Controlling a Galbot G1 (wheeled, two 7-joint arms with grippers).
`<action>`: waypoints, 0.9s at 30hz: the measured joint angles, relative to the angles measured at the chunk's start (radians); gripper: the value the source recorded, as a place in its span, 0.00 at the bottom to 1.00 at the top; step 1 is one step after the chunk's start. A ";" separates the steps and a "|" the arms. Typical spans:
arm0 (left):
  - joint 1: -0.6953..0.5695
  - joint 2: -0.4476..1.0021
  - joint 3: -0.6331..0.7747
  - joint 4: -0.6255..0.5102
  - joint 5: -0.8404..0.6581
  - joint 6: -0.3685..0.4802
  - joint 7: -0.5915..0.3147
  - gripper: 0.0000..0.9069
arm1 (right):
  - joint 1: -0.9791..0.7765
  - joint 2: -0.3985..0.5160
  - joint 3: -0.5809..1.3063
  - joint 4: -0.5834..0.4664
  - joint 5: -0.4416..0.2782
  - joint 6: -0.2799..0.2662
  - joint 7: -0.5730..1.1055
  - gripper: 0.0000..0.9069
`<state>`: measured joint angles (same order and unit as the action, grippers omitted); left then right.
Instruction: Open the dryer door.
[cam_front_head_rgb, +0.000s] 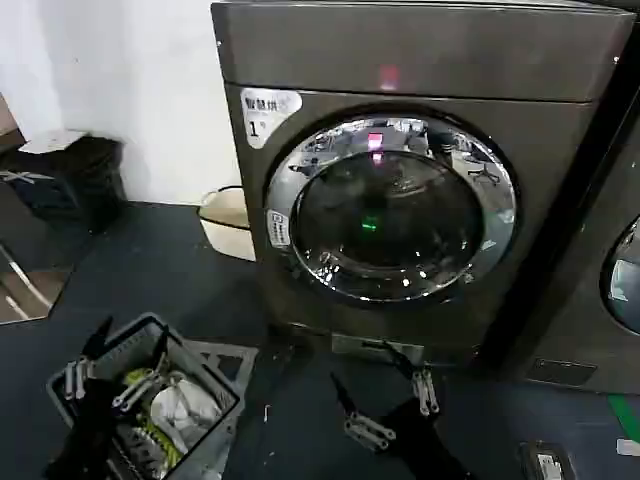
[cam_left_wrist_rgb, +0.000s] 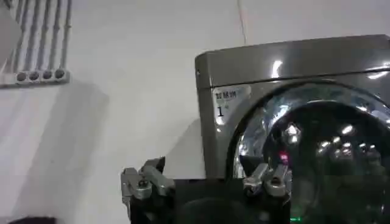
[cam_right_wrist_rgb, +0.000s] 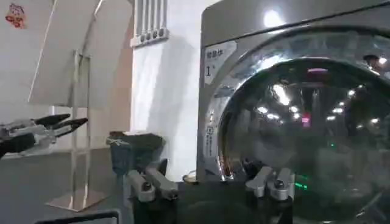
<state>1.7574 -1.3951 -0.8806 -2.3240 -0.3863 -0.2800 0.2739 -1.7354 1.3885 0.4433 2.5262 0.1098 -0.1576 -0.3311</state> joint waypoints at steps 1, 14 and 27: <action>0.000 0.000 0.003 -0.003 -0.002 0.011 -0.001 1.00 | 0.017 -0.012 0.016 -0.008 0.030 -0.016 -0.004 1.00; 0.050 0.005 0.055 0.005 0.039 0.124 0.090 1.00 | 0.411 -0.296 0.096 -0.289 0.329 -0.031 -0.059 1.00; 0.117 0.013 0.050 -0.002 0.168 0.221 0.153 1.00 | 0.779 -0.346 -0.157 -0.556 0.339 -0.018 -0.076 1.00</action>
<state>1.8744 -1.3819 -0.8310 -2.3259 -0.2184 -0.0591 0.4270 -0.9561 1.0429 0.2866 1.9704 0.4485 -0.1758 -0.4067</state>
